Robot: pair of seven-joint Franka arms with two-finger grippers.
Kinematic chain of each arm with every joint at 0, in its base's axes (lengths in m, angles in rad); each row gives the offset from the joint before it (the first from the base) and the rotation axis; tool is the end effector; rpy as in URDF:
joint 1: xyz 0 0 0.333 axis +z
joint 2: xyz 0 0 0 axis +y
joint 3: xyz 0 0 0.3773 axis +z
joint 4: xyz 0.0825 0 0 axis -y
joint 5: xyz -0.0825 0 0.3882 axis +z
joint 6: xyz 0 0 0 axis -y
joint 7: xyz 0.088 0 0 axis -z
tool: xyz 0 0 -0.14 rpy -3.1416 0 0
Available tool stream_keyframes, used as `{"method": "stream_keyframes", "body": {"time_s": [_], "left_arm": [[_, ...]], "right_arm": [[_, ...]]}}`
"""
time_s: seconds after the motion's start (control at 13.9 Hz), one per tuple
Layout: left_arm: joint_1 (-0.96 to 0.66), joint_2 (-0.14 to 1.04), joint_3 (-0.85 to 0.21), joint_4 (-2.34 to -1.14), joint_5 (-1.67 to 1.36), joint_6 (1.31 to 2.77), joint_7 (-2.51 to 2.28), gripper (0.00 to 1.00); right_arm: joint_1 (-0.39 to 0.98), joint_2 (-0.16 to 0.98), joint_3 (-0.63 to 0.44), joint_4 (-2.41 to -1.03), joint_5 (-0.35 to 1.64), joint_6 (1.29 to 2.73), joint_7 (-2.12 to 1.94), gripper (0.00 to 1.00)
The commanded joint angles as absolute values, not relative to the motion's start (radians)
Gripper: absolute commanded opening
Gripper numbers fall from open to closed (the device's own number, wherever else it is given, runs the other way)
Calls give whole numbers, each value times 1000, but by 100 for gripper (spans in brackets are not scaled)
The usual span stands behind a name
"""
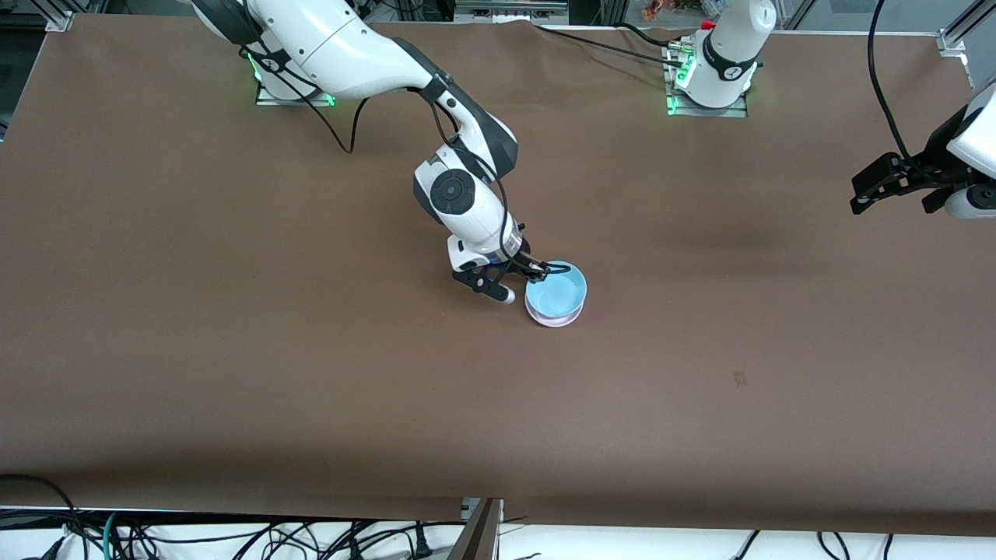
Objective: Stack pink and blue bowls on white bowl
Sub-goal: 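Lower the blue bowl into the pink bowl and open the right gripper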
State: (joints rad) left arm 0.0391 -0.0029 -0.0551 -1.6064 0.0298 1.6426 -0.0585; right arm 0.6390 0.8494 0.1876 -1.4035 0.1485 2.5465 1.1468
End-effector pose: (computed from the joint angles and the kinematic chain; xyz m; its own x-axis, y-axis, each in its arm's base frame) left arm 0.5655 -0.0051 0.6439 0.9984 0.0403 0.0407 0.0415 -0.9988 -0.0276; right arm 0.5802 0.5751 0.2393 0.8744 -0.4703 -0.1193 -0.4802 -0.8039 -0.3508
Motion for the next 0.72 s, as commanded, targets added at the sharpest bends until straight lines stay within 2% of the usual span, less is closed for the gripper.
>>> {"method": "stream_keyframes", "body": {"time_s": [0.0, 0.07, 0.29, 0.65], "left_arm": [[58, -17, -58, -1626, 18, 1652, -43, 100], [60, -17, -58, -1626, 18, 1651, -41, 100], [61, -15, -58, -1628, 17, 1649, -41, 100], [60, -15, -57, -1624, 21, 1649, -43, 100]], "right_arm": [[647, 865, 181, -1374, 129, 2549, 1169, 38], [646, 862, 176, -1374, 127, 2549, 1167, 99], [632, 832, 153, -1370, 120, 2521, 1154, 100], [548, 740, 137, -1347, 92, 2228, 890, 100]]}}
